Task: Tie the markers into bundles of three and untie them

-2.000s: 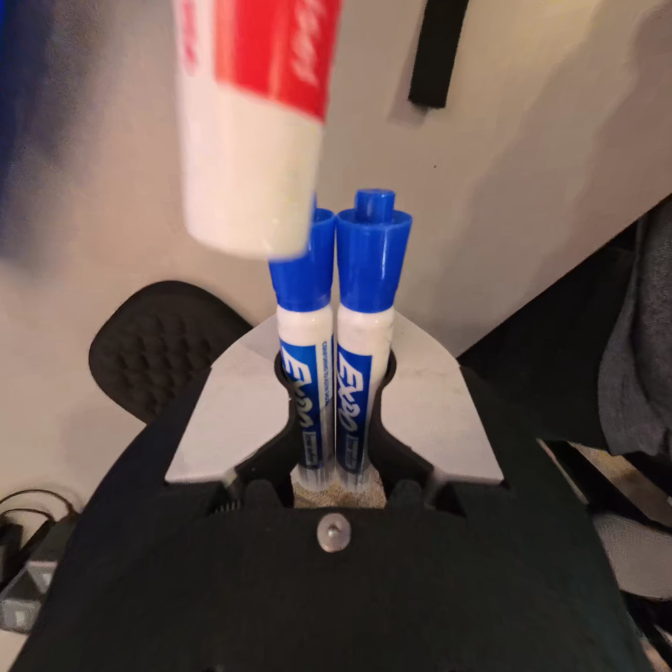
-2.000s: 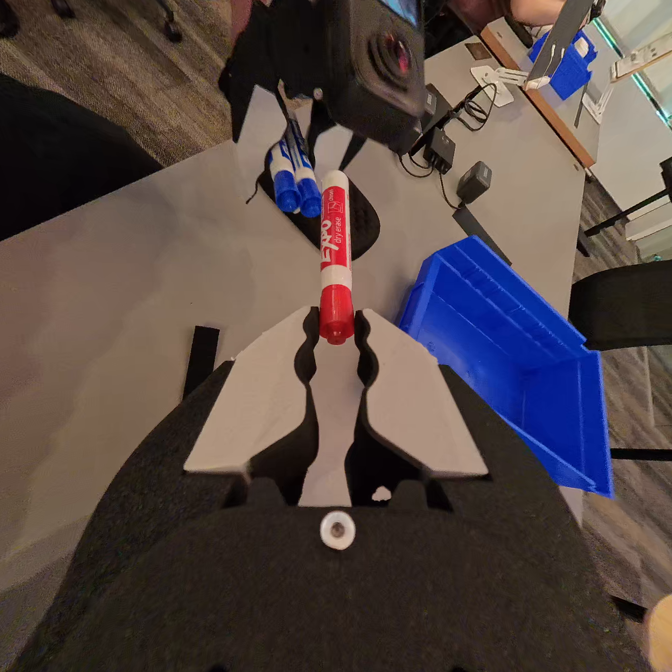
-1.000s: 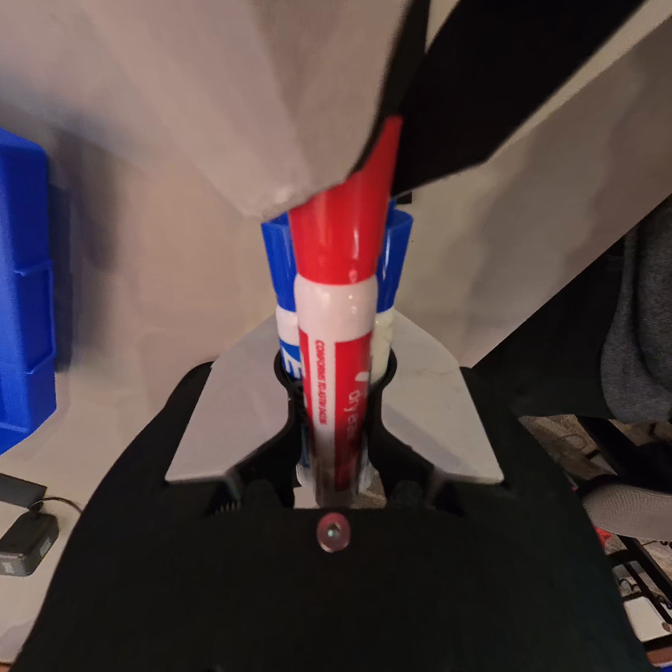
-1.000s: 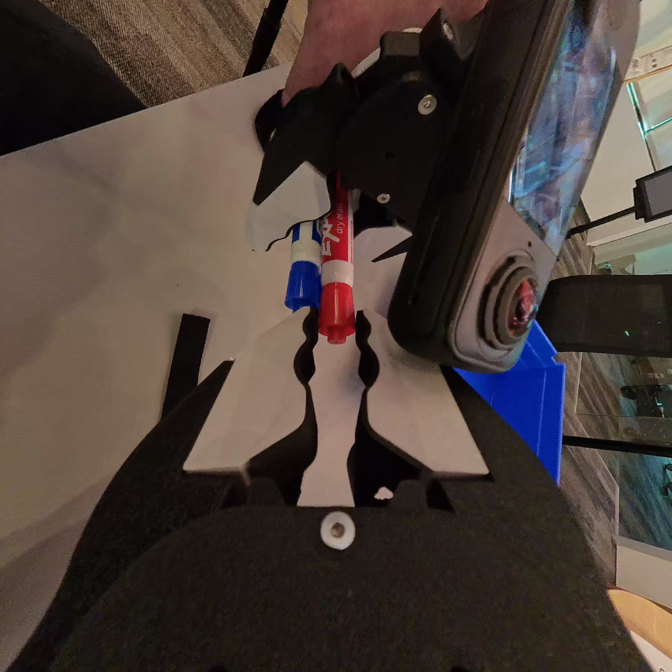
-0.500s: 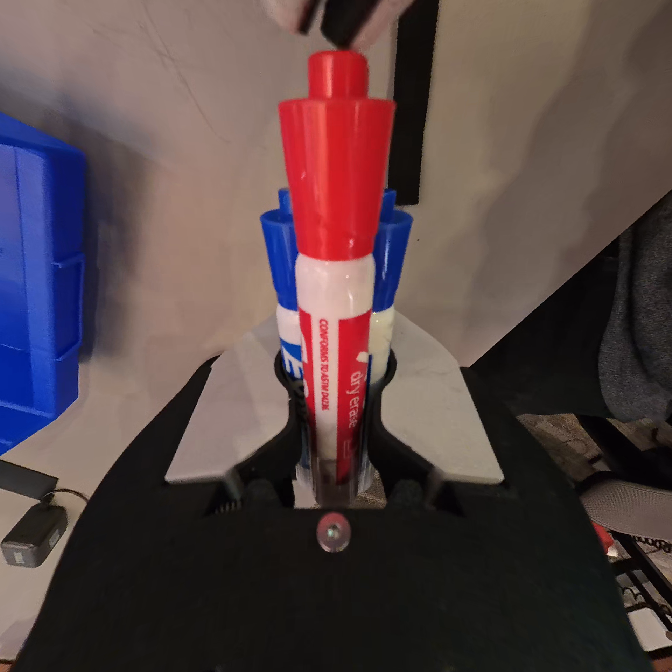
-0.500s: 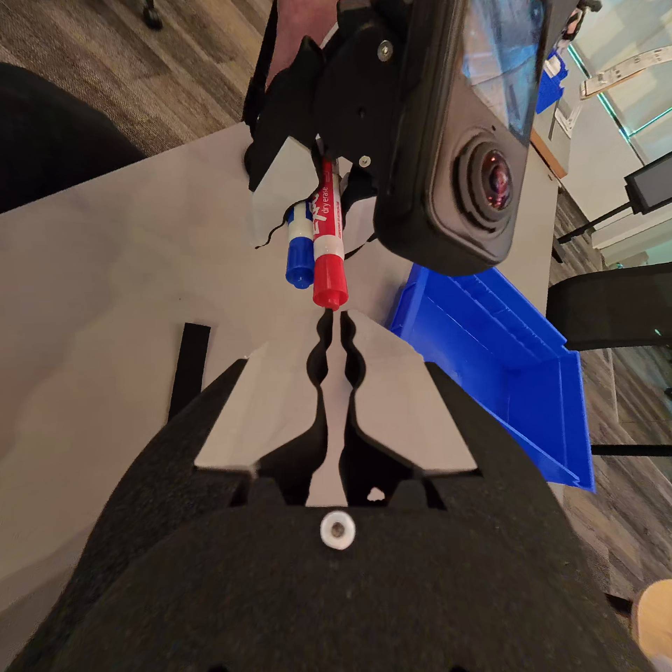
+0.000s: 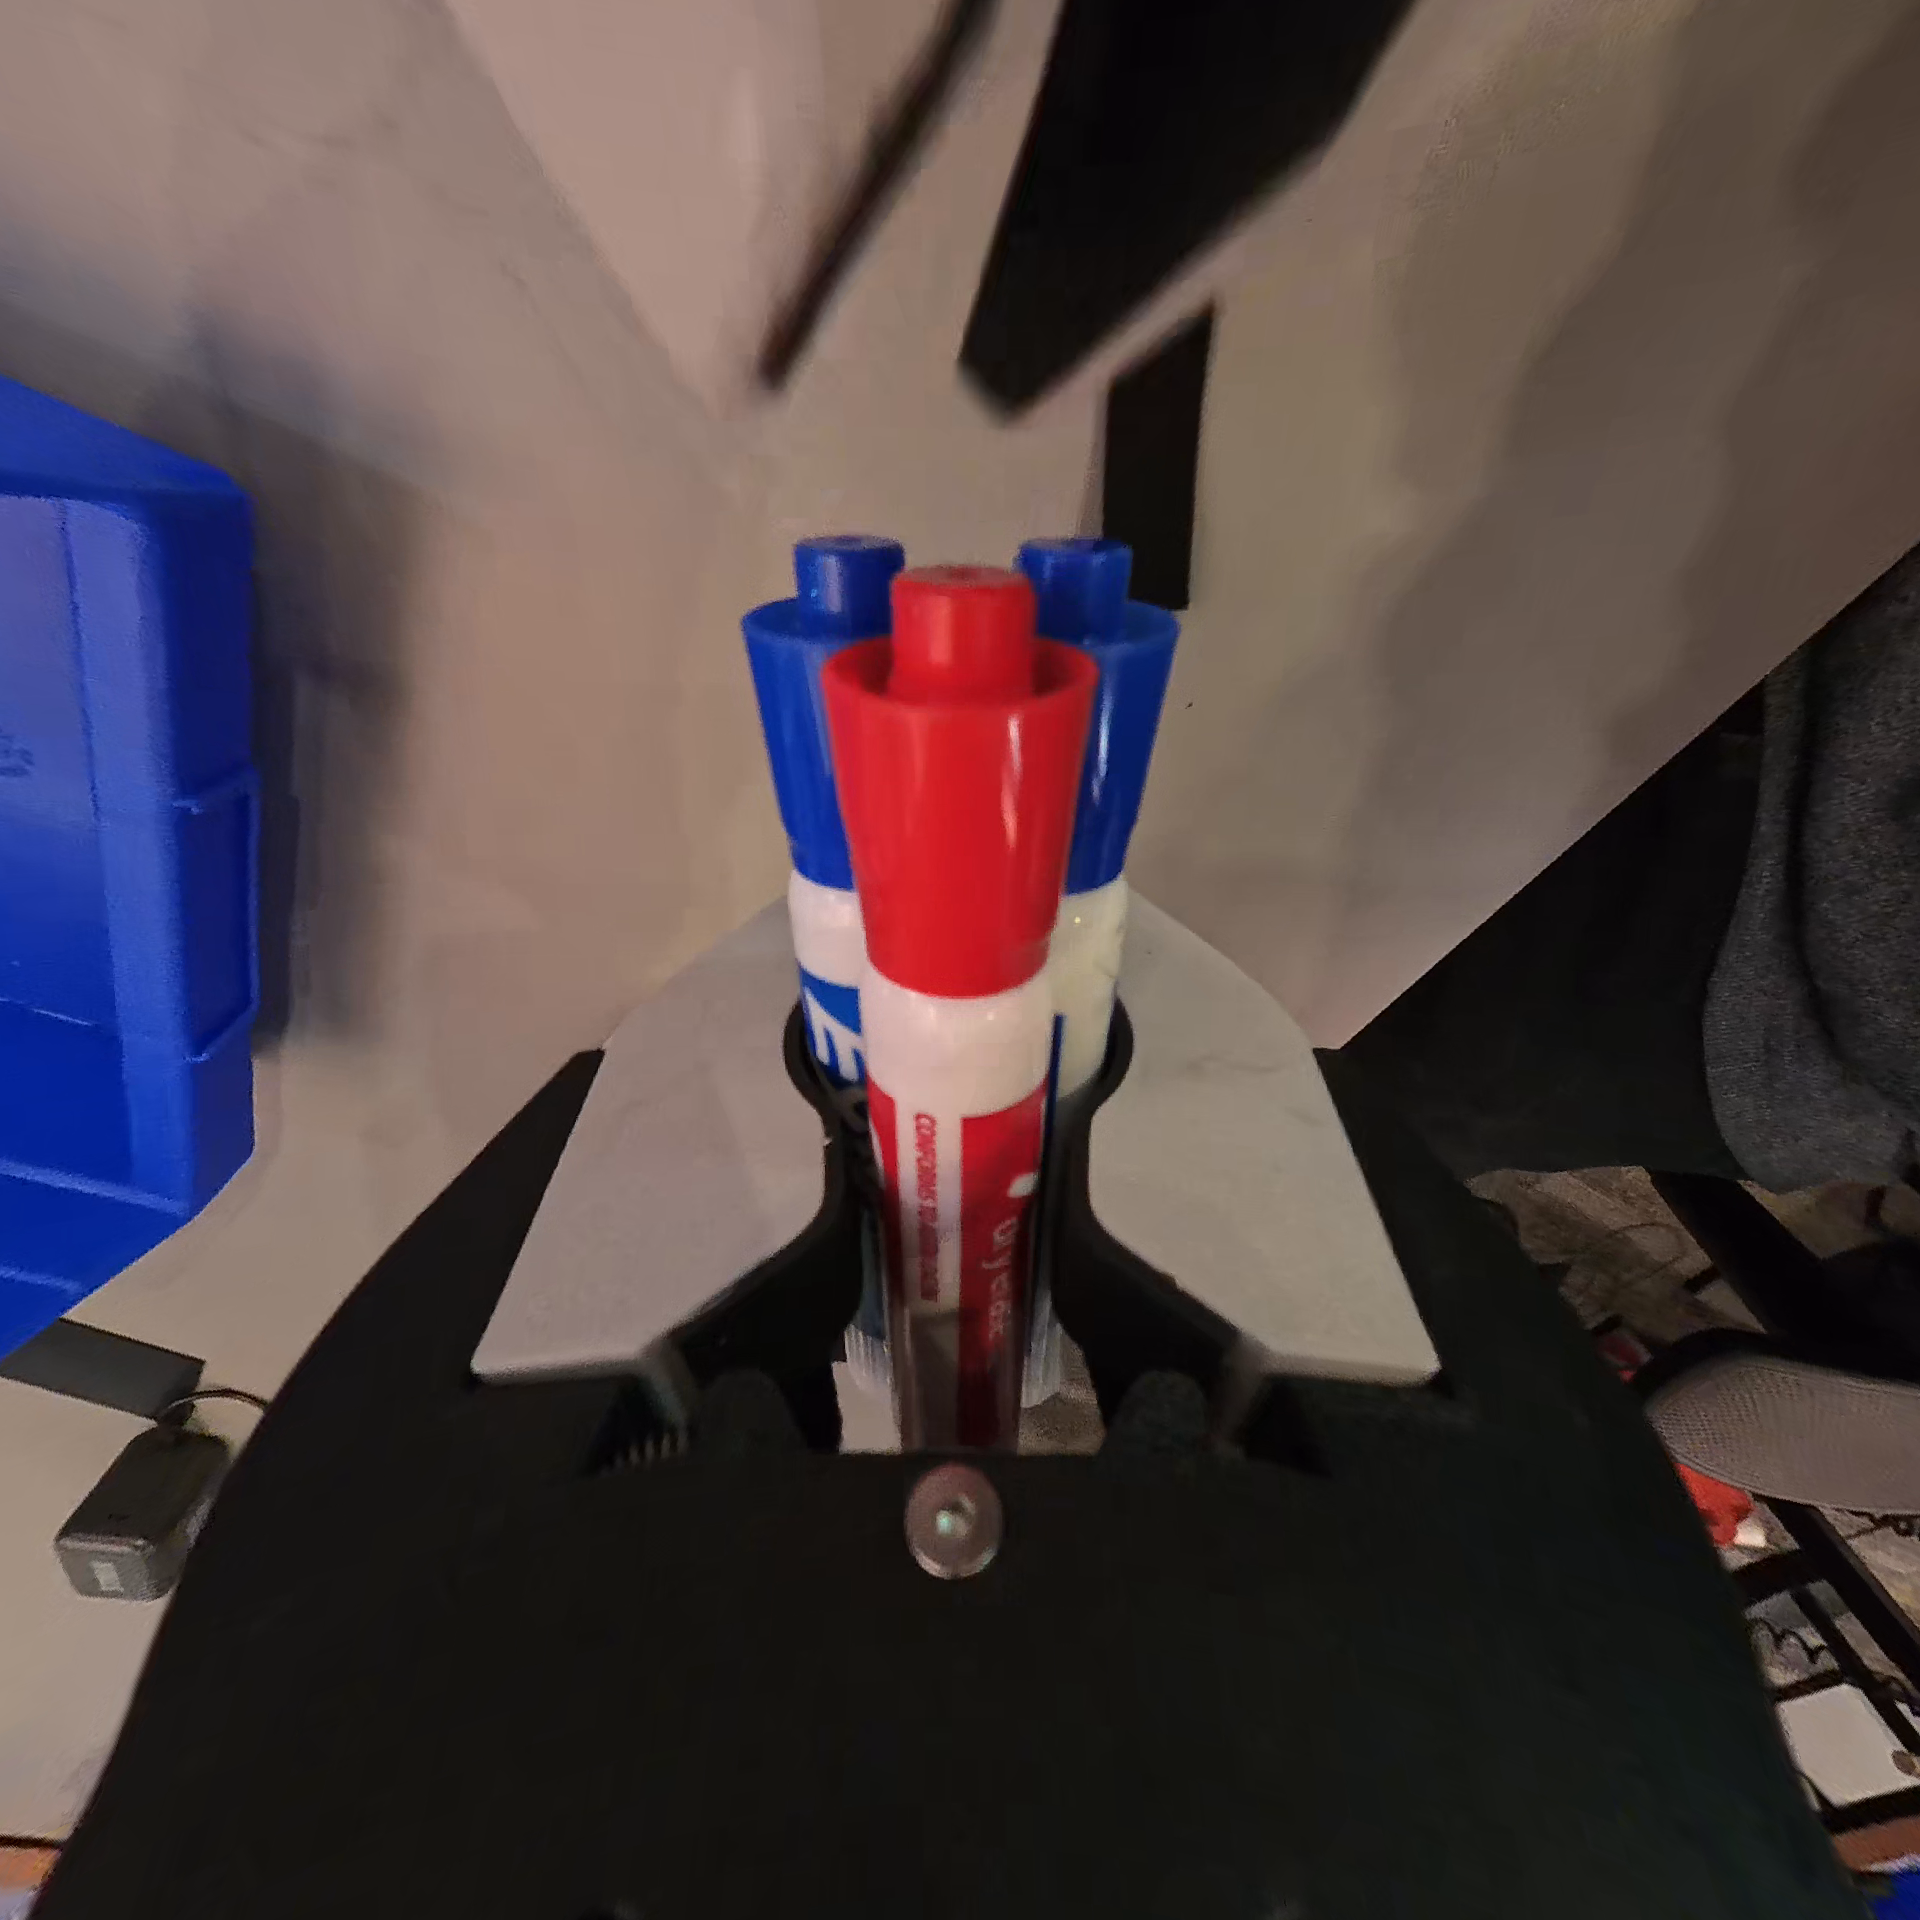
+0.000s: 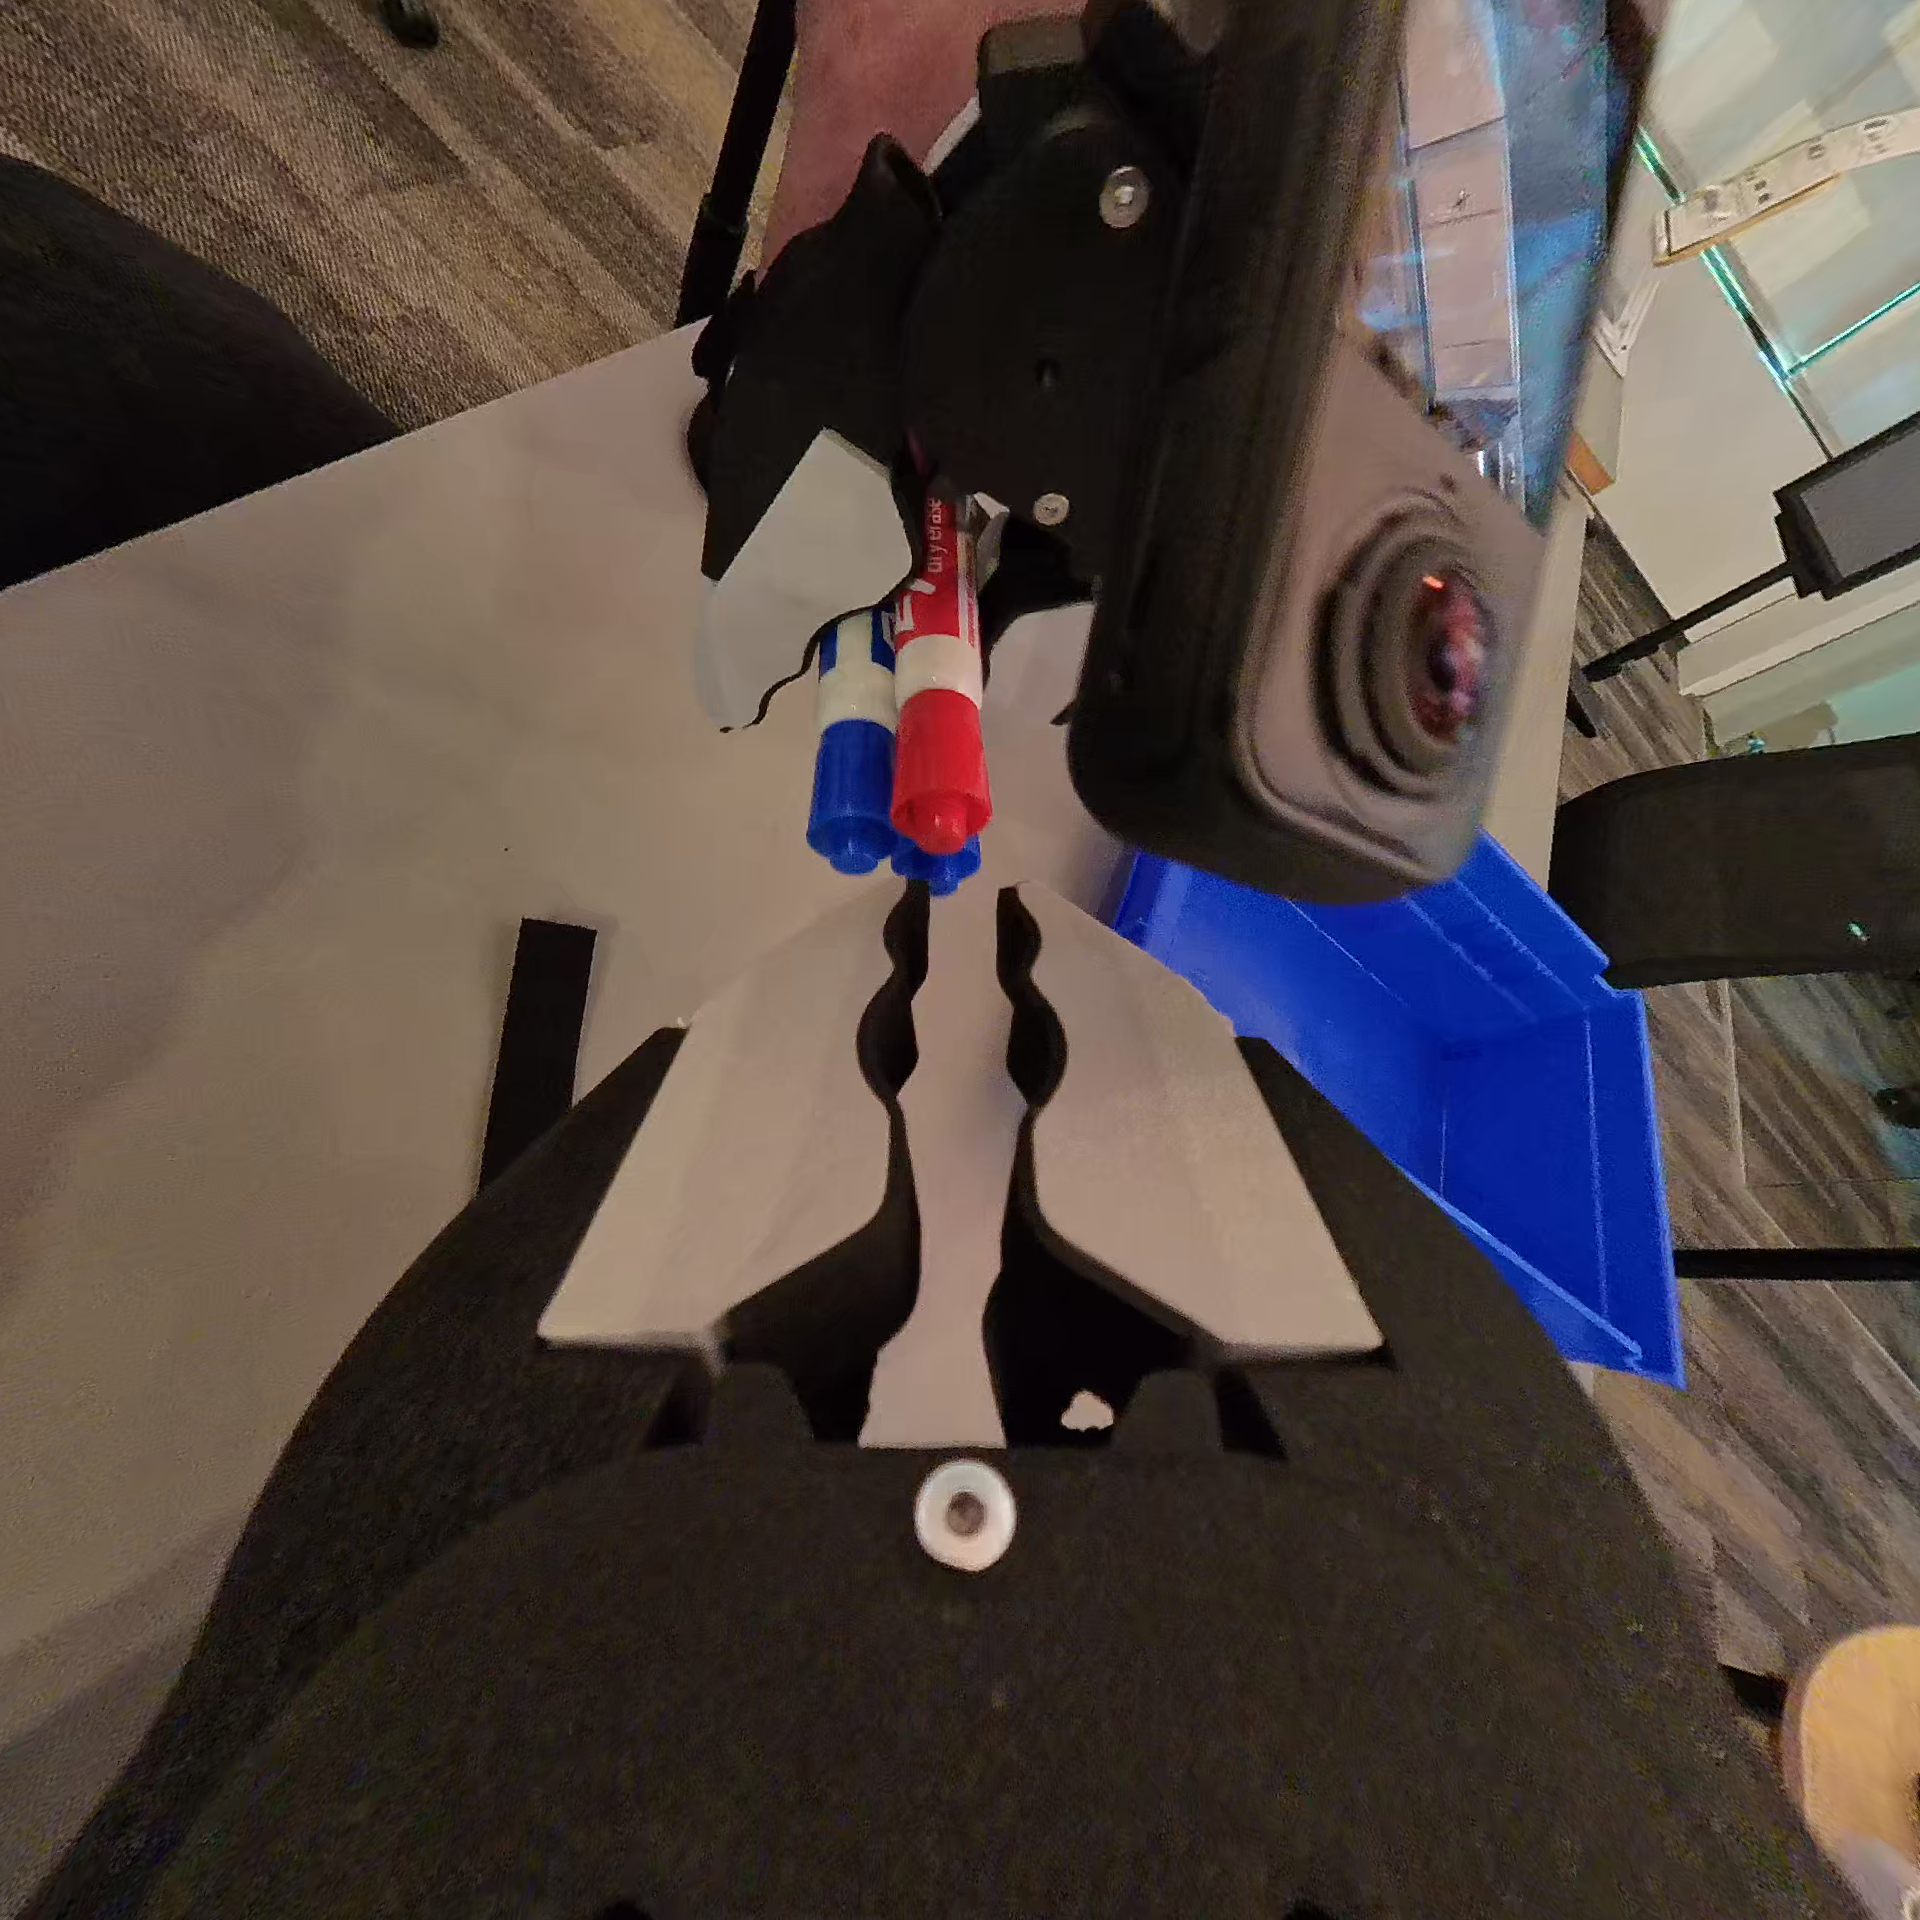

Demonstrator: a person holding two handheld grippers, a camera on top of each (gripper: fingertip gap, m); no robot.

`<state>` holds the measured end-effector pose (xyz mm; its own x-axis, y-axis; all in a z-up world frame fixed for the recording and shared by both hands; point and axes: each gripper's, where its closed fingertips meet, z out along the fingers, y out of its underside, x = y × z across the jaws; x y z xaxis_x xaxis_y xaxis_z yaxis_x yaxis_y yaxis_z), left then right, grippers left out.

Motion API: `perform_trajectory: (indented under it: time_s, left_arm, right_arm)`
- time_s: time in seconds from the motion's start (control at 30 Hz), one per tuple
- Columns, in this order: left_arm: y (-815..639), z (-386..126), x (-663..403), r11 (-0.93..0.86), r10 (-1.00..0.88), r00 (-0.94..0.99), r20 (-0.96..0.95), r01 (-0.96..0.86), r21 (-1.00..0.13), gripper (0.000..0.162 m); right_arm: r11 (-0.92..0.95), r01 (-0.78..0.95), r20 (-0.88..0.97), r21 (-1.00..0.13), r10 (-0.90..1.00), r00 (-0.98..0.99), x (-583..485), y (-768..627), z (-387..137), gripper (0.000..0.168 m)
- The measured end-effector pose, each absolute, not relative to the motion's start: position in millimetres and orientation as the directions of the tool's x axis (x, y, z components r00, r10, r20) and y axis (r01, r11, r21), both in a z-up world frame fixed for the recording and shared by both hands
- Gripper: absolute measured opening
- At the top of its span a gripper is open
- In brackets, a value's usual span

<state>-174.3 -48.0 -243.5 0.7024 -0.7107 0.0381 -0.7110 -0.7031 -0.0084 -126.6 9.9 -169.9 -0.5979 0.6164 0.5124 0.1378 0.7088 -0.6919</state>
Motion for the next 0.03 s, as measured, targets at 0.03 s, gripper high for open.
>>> perform_trajectory:
  time_s: [0.03]
  left_arm:
    - [-47.9,-243.4,-175.6,-0.705,-0.709,0.704,0.036,-0.709,-0.014,0.043]
  right_arm:
    - [0.701,0.149,0.495,-0.698,0.622,-0.607,-121.0,13.6,-168.3,0.013]
